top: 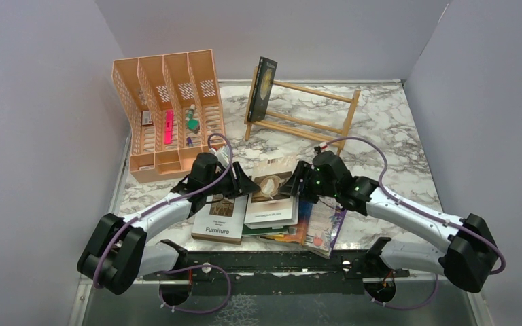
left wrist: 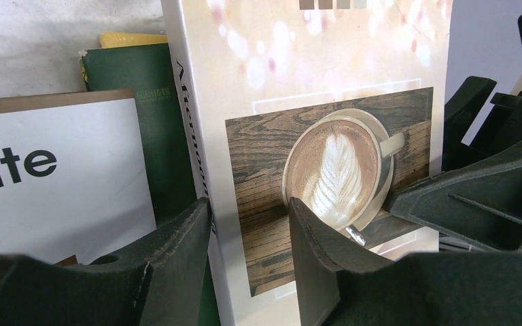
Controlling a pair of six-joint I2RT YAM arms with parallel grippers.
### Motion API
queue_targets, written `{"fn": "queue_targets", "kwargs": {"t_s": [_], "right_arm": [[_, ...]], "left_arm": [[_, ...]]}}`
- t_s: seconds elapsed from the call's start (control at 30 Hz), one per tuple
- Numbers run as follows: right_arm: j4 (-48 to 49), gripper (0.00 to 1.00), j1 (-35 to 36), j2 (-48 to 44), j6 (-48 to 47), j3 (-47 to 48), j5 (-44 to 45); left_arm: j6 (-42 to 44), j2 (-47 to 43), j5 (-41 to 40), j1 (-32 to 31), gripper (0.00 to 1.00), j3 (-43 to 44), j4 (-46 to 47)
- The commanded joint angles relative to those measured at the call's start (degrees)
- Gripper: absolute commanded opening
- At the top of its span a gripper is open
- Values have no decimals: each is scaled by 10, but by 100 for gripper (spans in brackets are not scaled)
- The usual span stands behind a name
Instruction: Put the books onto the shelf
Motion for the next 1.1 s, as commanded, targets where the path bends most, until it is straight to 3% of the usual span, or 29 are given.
{"fn": "queue_targets", "kwargs": {"t_s": [0.0,0.43,0.67,0.8,0.93,1.07], "right_arm": [[52,60,0,-39,-8,-3,-21],[74,57,0,21,17,9,-57],[159,40,-11,4,20,-21,-64],[206,39,-50,5,13,-28,-126],[275,39,-100,13,7,-30,-219],[339,40,-138,19,9,-23,-304]], "left_arm": [[0,1,23,-4,47,1,22],[2,-23,4,-4,47,-5,21],[15,-58,-34,-4,47,3,-20],[39,-94,-61,13,61,44,-107],[34,-125,1,66,82,60,-113],[12,-142,64,93,93,69,-99]]}}
